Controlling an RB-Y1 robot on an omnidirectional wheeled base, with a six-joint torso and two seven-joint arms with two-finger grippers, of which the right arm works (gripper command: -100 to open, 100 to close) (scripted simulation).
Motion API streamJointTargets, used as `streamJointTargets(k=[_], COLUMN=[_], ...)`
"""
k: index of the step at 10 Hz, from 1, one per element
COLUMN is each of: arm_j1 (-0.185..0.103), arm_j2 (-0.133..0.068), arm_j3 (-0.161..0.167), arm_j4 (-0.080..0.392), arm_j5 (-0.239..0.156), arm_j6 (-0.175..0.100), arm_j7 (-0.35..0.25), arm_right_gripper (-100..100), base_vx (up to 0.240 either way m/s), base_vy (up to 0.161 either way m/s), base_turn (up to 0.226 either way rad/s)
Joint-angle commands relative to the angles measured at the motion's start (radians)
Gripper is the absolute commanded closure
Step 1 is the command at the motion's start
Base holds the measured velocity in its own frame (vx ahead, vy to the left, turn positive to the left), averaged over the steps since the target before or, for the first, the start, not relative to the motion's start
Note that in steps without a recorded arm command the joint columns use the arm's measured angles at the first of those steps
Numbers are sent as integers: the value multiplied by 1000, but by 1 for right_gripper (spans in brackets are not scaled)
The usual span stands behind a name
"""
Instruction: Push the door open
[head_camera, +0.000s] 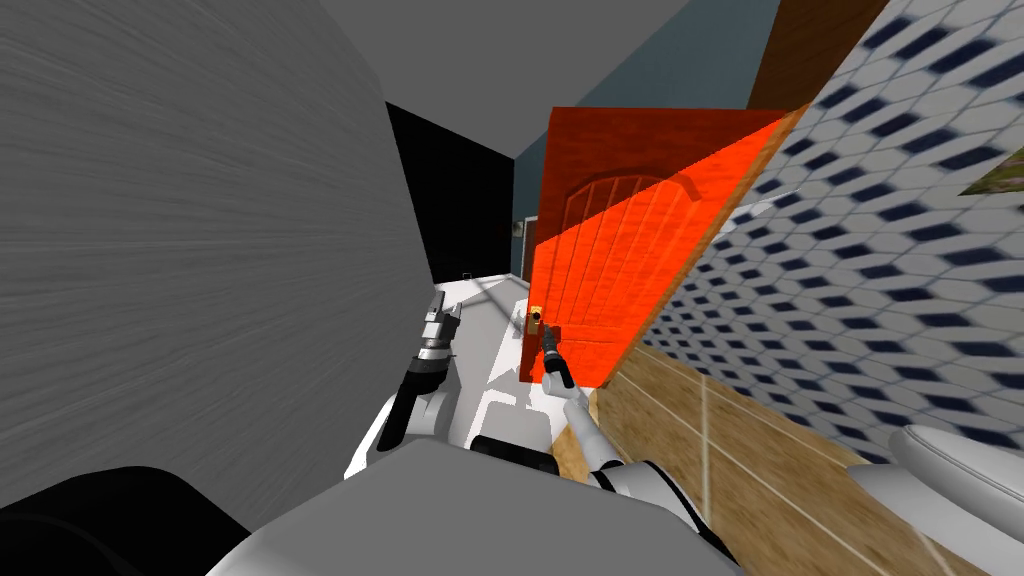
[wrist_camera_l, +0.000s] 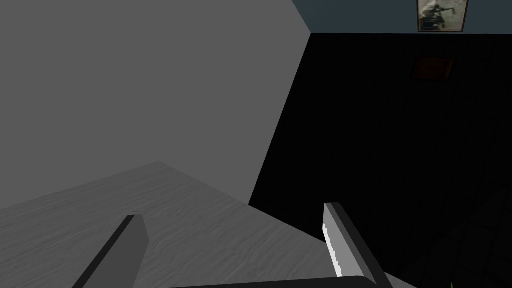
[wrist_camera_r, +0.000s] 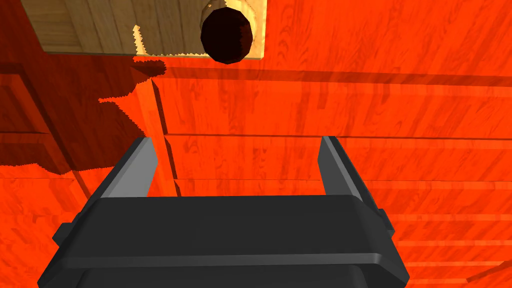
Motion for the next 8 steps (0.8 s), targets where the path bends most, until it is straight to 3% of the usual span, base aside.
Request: streamJointTargets(k=[1,3,4,6,8], arm_j1=[-4,-4,-4,-4,-3], arm_j2=[-21,-42,-42,-30,3], arm_j3=[-5,-9,-11,-14,-17], arm_j4=[4,7,8,10,13], arm_j5=[-1,0,0,0,0], arm_j6=[-2,-8,-10,-15,-20], arm_j7=[5,9,10,13,16], arm_right_gripper=[-100,-100,-100,-100,-100], base_vx=[158,215,261,223,185], base_vy=[-70,-58,-29,40,76], base_turn=[16,20,31,24,26])
